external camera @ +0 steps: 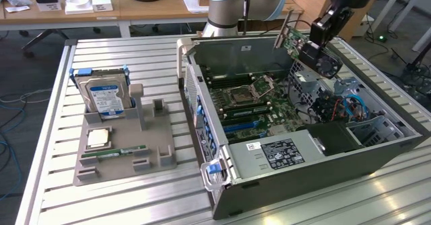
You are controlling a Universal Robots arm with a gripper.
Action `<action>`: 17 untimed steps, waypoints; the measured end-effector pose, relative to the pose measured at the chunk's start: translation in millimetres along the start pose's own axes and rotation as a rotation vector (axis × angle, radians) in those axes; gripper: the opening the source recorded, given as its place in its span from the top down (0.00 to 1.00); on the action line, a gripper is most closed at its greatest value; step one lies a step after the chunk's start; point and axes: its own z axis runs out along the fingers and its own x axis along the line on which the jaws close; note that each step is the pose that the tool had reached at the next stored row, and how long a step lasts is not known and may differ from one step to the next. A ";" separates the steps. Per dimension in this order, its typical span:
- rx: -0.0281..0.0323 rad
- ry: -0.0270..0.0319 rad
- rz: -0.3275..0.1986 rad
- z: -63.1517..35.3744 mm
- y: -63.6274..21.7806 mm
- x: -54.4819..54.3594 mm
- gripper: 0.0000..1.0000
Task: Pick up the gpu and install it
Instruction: 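Insert the gpu into the slot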
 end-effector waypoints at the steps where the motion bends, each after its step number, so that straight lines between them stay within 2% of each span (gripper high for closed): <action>1: -0.0004 0.0009 -0.017 0.3 0.0 0.0 0.74; 17: -0.0068 0.0162 -0.300 4.4 -0.2 0.1 0.74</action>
